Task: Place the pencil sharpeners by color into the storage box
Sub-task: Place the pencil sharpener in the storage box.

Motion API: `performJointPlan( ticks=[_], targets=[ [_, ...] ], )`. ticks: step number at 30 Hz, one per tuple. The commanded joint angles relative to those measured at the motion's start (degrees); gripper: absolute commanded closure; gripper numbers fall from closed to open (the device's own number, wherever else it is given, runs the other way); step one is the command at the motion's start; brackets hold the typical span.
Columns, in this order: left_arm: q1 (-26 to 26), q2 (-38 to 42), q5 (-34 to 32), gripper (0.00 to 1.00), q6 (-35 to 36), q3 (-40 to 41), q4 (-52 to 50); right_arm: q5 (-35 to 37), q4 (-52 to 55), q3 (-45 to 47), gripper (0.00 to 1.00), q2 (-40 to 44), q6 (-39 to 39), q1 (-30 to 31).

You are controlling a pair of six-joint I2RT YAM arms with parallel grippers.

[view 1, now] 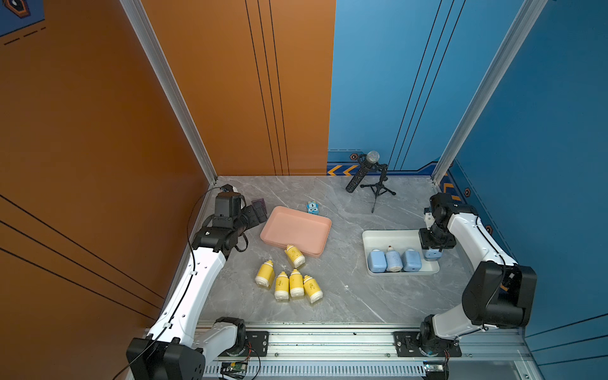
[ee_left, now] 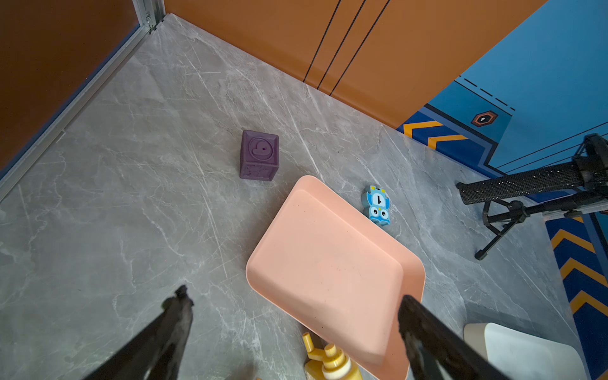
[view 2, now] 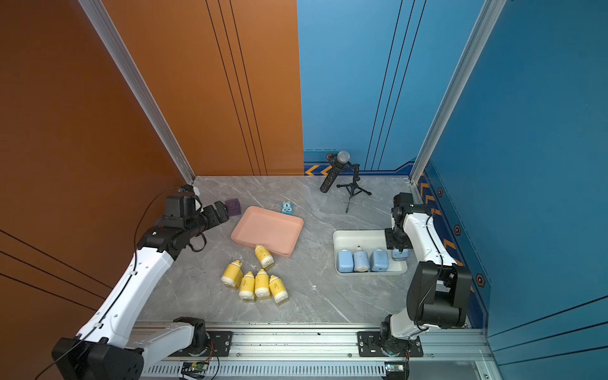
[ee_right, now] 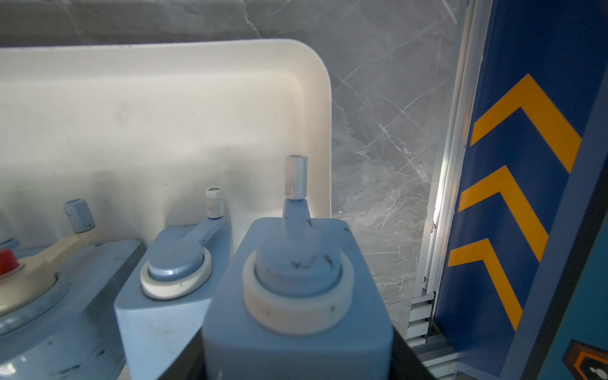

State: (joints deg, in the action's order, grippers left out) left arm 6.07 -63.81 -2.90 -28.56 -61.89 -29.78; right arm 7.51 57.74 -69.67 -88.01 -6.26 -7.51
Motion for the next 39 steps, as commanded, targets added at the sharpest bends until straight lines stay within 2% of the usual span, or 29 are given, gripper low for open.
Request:
performJointPlan(
  ticks=[1, 10, 39],
  targets=[
    [0.26, 0.44, -0.26, 0.02, 0.19, 0.63, 0.95, -1.25, -0.96, 0.57, 0.63, -1.03, -1.47, -0.11],
    [0.26, 0.18, -0.27, 0.02, 0.22, 0.55, 0.95, -1.56, -2.30, 4.60, 0.62, 1.32, -1.25, -0.34],
    [-0.18, 0.61, 0.09, 0.02, 0.16, 0.50, 1.03, -1.81, -2.13, 5.68, 0.61, -0.05, 0.11, -0.99]
  ],
)
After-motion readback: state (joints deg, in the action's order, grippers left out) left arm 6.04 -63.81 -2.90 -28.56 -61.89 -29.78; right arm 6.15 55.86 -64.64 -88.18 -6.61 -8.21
